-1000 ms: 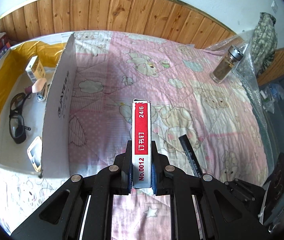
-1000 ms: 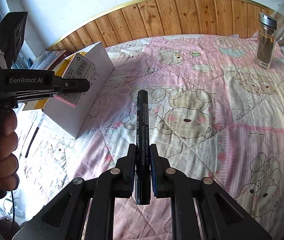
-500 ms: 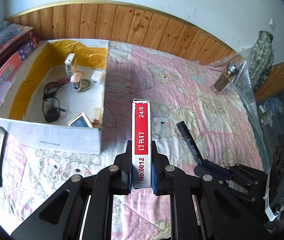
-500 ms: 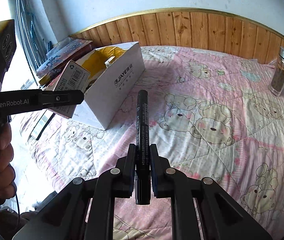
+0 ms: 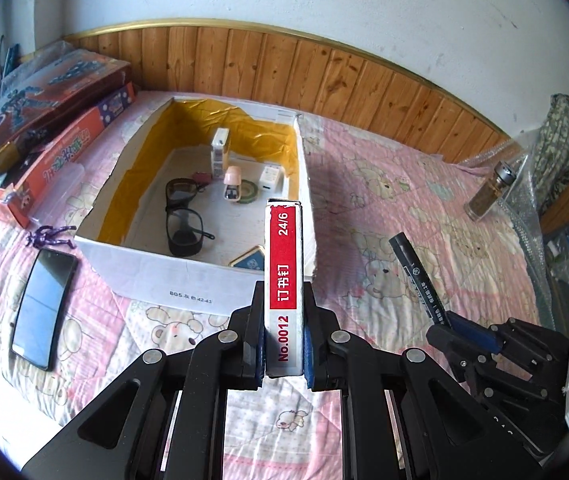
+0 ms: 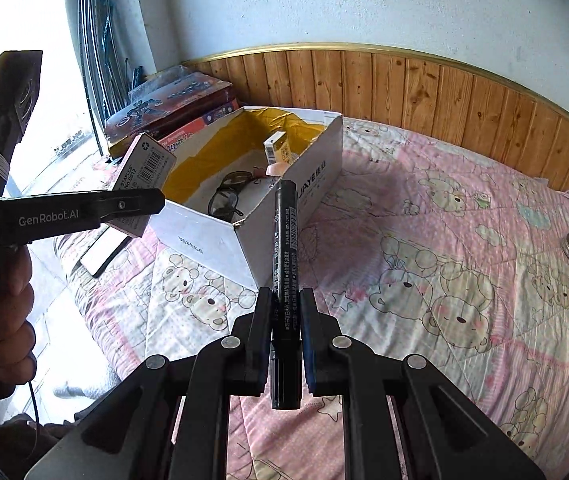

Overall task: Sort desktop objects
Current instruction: 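Carry the staples box and marker with both grippers over the box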

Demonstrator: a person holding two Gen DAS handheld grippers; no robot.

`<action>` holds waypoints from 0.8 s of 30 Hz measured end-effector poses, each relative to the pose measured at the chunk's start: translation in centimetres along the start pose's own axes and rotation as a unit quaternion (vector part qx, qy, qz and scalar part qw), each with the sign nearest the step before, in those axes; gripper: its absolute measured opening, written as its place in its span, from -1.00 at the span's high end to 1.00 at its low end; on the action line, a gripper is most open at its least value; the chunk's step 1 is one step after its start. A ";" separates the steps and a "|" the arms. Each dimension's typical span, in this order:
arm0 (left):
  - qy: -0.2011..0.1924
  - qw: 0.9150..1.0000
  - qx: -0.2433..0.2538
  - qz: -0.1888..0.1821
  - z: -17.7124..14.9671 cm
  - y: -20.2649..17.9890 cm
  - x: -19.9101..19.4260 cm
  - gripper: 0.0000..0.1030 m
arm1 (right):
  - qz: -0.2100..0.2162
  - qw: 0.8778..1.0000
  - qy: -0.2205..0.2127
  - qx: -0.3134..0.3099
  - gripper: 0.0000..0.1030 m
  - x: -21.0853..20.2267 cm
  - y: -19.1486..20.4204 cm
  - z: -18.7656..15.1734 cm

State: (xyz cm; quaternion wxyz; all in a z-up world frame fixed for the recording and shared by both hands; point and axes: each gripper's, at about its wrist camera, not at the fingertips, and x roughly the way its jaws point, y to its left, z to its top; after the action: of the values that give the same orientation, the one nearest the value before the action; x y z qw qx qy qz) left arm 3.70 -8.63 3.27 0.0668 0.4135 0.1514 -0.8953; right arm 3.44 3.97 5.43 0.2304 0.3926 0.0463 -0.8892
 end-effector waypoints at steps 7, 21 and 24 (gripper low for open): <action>-0.013 1.000 -0.008 0.002 1.2 1.6 -0.6 0.74 | 0.004 1.000 -0.007 -0.025 0.72 0.4 1.8 2.4; -0.031 0.999 -0.026 0.008 4.0 4.9 -1.1 0.73 | 0.018 0.997 -0.014 -0.076 0.72 2.7 5.1 7.5; -0.032 0.999 -0.027 0.011 4.5 5.4 -0.9 0.73 | 0.025 0.996 -0.012 -0.081 0.72 3.4 5.7 8.5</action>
State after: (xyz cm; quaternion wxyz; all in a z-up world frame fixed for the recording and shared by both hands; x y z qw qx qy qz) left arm 2.38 -15.26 5.54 0.0925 0.3848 0.1685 -0.9028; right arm -1.79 -4.58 9.35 0.2846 0.3633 0.1058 -0.8808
